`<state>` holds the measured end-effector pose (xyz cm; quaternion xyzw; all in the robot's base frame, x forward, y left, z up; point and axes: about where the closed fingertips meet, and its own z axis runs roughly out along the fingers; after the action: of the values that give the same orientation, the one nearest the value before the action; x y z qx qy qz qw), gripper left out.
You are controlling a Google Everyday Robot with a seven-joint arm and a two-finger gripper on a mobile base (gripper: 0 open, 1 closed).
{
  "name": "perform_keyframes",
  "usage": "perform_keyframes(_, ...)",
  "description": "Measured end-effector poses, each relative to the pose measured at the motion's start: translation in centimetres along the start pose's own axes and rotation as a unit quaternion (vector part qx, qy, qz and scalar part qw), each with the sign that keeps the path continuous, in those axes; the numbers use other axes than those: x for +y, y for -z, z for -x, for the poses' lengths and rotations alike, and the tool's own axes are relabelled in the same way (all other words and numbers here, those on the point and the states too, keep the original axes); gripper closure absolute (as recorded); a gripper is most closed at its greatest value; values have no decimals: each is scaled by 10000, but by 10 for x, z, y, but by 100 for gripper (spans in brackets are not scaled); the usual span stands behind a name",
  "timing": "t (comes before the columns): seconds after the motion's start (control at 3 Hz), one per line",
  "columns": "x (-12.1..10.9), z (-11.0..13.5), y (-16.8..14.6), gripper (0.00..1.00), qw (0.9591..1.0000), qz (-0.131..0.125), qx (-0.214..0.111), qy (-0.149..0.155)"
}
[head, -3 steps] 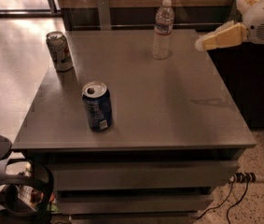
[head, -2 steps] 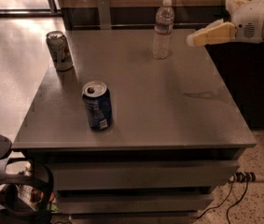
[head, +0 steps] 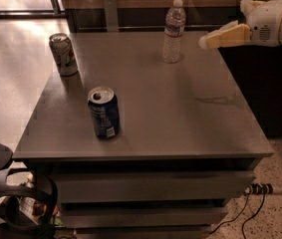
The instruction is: Move water bottle near pepsi can
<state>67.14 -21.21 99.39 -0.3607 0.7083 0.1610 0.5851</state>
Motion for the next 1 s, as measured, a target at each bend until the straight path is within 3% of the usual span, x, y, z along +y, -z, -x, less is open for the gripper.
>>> perform_keyframes(0.33,-14,-10,-34,0,9993,88,-270,-261)
perform_keyframes(1.0,-23,-21,-82,0,9971,259,-541,-457)
